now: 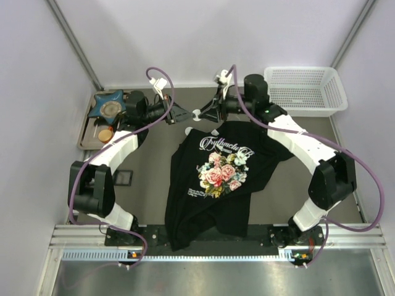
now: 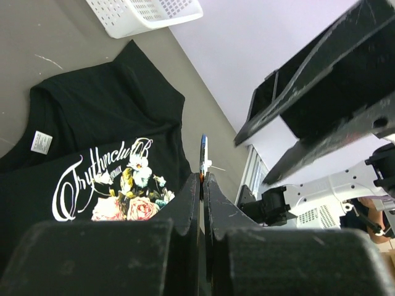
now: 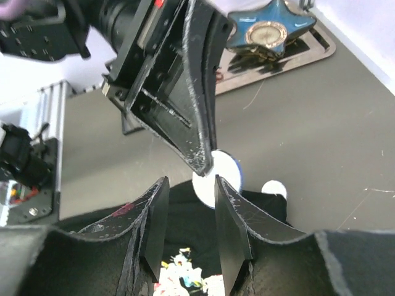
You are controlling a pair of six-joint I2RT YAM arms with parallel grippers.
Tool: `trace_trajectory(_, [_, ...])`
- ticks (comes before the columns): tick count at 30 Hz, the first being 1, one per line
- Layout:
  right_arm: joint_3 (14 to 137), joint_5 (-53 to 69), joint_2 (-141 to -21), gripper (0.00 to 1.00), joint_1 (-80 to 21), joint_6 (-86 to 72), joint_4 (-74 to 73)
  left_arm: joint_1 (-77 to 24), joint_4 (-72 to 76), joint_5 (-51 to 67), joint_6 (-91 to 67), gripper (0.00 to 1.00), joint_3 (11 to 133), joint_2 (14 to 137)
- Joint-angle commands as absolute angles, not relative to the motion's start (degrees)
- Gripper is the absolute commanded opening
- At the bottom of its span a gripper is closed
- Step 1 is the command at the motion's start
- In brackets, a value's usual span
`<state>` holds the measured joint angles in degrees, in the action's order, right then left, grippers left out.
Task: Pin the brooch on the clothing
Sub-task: Open the brooch.
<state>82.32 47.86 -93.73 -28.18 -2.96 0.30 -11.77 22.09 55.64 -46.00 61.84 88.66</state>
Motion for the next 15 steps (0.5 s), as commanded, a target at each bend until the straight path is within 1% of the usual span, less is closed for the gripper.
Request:
trace_trajectory(1, [84.37,42.72,-91.76,0.36,-31.37,10.45,-6.15,-11.69,21.18,55.02,-43.77,0.0,64.69,88.16])
trace_trajectory(15, [87.1,38.5,-94.31,0.36,-33.05,12.13,-7.29,-11.78,22.59,55.72,-43.77,0.0,64.07,87.8])
